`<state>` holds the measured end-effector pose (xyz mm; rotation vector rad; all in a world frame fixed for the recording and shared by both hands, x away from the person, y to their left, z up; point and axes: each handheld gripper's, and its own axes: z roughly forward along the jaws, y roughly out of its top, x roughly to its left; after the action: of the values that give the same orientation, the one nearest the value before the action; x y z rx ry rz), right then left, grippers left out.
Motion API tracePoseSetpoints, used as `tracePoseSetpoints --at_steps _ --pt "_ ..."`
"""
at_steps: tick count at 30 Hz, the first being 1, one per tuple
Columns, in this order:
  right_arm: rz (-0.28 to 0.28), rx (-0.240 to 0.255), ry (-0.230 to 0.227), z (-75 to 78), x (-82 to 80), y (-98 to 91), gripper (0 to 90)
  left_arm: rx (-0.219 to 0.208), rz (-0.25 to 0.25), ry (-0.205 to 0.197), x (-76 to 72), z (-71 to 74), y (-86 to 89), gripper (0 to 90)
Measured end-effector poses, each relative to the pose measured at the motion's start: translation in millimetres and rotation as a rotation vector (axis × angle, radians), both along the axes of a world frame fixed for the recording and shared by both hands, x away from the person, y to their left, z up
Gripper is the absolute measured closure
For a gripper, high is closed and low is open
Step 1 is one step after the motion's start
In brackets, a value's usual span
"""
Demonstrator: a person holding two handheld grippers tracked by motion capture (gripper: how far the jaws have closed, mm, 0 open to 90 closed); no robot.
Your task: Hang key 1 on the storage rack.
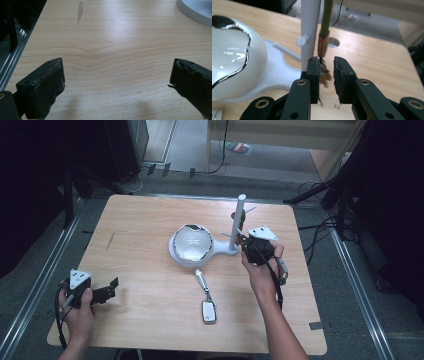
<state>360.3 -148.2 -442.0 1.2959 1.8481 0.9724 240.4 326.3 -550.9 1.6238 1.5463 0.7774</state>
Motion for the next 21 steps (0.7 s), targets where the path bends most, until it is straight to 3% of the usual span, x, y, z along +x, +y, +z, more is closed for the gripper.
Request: tracePoseSetpoints --at_steps 6,12,21 --pt "0.015 -0.052 0.102 -0.4 -3.2 0.2 68.6 0.002 0.000 -0.002 -0.2 0.1 -0.2 0.0" --pt "0.032 -0.052 0.158 -0.8 -4.1 -5.4 61.7 0.000 -0.001 -0.002 -0.2 0.0 0.0 0.0" --pt "0.084 -0.135 0.216 -8.8 -11.9 -1.1 56.5 -0.002 -0.003 -0.001 -0.2 0.0 0.3 0.0"
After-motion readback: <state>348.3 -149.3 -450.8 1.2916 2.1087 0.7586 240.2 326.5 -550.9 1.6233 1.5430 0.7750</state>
